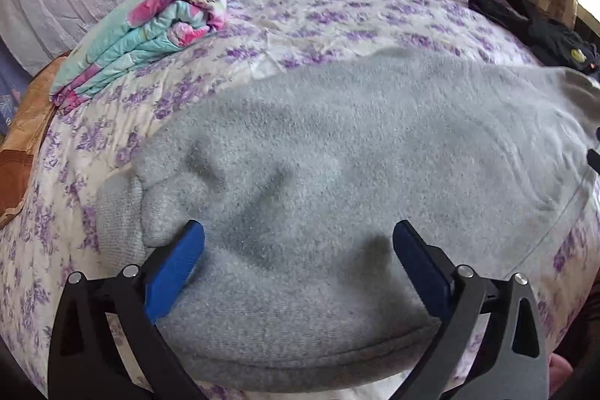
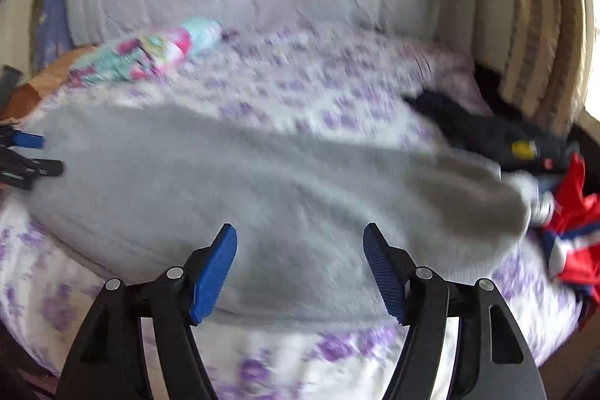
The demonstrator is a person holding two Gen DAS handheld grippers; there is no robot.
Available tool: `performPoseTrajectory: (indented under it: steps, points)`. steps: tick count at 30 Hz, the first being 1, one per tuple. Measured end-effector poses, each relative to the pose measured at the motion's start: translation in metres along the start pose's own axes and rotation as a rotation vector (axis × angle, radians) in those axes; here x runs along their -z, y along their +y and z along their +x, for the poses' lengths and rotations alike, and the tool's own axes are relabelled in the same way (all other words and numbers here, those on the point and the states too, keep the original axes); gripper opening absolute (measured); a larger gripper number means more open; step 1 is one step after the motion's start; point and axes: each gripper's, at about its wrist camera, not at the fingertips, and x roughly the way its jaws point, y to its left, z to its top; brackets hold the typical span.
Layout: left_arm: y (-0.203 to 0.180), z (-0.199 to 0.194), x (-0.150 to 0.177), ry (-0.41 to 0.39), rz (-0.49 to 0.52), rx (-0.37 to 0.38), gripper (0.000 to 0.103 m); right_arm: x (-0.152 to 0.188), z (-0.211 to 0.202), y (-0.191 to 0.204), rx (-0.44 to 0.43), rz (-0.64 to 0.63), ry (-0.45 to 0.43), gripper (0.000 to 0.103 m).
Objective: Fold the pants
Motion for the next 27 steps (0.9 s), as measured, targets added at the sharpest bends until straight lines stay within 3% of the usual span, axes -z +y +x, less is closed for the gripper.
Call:
performPoseTrajectory:
  steps: [4,7,8,13,18,20,23,27]
  points:
    - [0.000,0.007,0.004,0.001,-0.003,-0.021,0.099,-0.005,0.000,0.032,-0.096,-0.071,-0.016,0.071]
    - [-0.004,0.007,0.006,-0.007,0.022,-0.044,0.099,0.019,0.028,0.043,-0.072,-0.136,0.105,0.073]
    - [-0.003,0.007,0.006,-0.007,0.018,-0.036,0.099,0.025,0.025,0.037,-0.099,-0.094,0.062,0.074]
    - [-0.005,0.006,0.006,0.003,0.029,-0.045,0.099,0.019,0.012,0.024,-0.146,-0.026,0.097,0.074]
    - [-0.013,-0.002,0.002,0.003,0.020,-0.096,0.099,0.013,-0.001,0.020,-0.190,-0.016,0.013,0.077]
    - [-0.026,-0.008,0.003,-0.020,0.058,-0.107,0.099,0.022,0.023,0.019,-0.172,-0.032,0.113,0.081]
    - [-0.045,0.003,0.017,0.011,0.153,-0.150,0.099,0.031,0.018,0.020,-0.176,-0.087,0.088,0.081]
    - [-0.037,-0.009,0.007,0.028,0.100,-0.090,0.099,0.011,-0.005,-0.001,-0.145,-0.075,0.004,0.081]
